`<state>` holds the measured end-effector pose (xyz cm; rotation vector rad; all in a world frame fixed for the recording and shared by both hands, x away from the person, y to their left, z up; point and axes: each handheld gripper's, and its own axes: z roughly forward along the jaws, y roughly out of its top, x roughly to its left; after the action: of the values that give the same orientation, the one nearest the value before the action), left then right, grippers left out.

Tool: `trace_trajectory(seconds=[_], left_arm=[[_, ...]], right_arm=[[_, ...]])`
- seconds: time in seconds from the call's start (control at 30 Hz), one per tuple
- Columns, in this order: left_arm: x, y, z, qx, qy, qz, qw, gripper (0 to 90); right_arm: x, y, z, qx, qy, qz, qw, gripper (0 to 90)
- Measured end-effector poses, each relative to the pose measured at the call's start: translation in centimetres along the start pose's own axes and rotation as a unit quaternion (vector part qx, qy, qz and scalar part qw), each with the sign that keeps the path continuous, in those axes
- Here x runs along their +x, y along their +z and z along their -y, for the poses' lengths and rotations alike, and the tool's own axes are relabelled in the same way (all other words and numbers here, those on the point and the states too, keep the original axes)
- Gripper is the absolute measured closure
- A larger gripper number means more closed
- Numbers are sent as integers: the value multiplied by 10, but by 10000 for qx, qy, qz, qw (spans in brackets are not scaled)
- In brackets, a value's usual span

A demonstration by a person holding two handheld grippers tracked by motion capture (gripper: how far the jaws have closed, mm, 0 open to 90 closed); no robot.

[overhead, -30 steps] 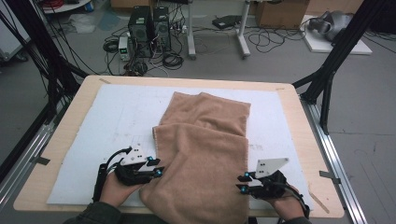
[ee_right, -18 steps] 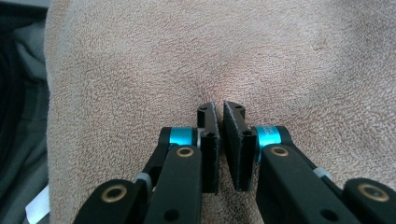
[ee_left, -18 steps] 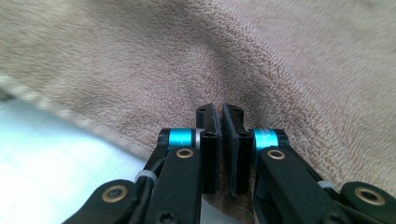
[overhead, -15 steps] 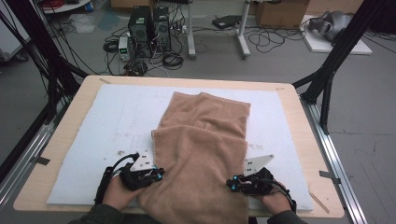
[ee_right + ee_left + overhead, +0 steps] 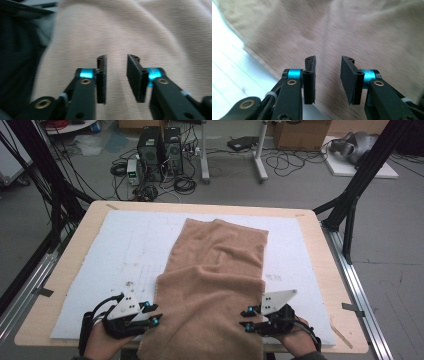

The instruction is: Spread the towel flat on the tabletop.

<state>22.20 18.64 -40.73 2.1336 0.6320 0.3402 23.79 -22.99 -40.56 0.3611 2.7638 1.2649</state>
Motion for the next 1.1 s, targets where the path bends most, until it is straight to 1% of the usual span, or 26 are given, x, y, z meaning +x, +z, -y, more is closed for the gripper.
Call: trace_trajectory(seconds=[0.03,0.1,0.13,0.17,0.2,0.23,0.27,0.3,0.33,0.37,0.4,0.43,0.5,0.57,0.6,0.7,0.73,0.77,0.83,0.9,0.93,0.97,1.0,1.03,1.07,1.1], left_arm=[[5,8,-1,17,13,12,10000,624],[13,26,-1,152,41,60,9999,612],[16,34,-1,259,26,17,9997,602],[19,42,0,342,-45,44,9994,596],[20,48,1,463,-2,35,9989,599],[20,53,2,599,57,-5,9982,624],[20,54,4,484,10,12,9988,651],[19,54,5,452,-40,14,9990,696],[17,53,6,417,-16,-6,9991,709],[15,52,8,385,5,10,9993,769],[13,51,9,347,52,-24,9994,823],[11,50,9,347,80,-39,9994,850],[9,48,11,329,84,-42,9994,863],[8,45,13,311,35,-31,9995,868],[5,41,15,286,16,-43,9996,869],[-6,27,21,209,80,-29,9997,870],[-11,22,24,165,52,-20,9998,870],[-16,16,26,167,109,-19,9998,870],[-24,7,30,130,159,63,9998,870],[-29,0,32,83,190,128,9997,855],[-29,-2,32,42,209,129,9997,810],[-27,-2,32,30,173,83,9998,753],[-23,-1,32,27,144,68,9999,713],[-18,0,32,17,114,45,9999,671],[-13,2,32,45,111,22,9999,658],[-9,6,32,62,52,15,10000,658]], right_arm=[[-6,3,0,101,55,53,9999,639],[-18,12,2,184,169,68,9997,624],[-23,17,3,198,207,65,9996,624],[-28,21,4,235,257,54,9994,619],[-30,26,5,260,310,62,9992,619],[-32,30,6,336,313,78,9989,624],[-32,34,7,400,301,76,9987,637],[-32,38,8,453,305,30,9985,671],[-32,40,10,476,295,29,9984,698],[-31,40,11,379,308,14,9988,750],[-31,40,13,329,391,2,9987,794],[-31,40,14,287,408,-67,9987,828],[-29,39,13,296,354,-55,9989,856],[-25,39,13,318,310,-124,9989,861],[-22,38,12,320,282,-156,9990,861],[-11,34,12,297,196,-275,9990,863],[-6,32,12,298,158,-313,9989,863],[-1,30,12,264,120,-361,9989,863],[8,24,11,138,49,-452,9989,853],[12,17,9,13,58,-355,9994,791],[12,14,8,-45,69,-276,9996,755],[11,12,7,-68,77,-195,9998,726],[8,11,6,-25,85,-121,9999,692],[5,11,6,33,156,-81,9998,668],[1,13,7,99,202,-105,9997,647],[-2,16,8,172,230,-91,9995,642]])
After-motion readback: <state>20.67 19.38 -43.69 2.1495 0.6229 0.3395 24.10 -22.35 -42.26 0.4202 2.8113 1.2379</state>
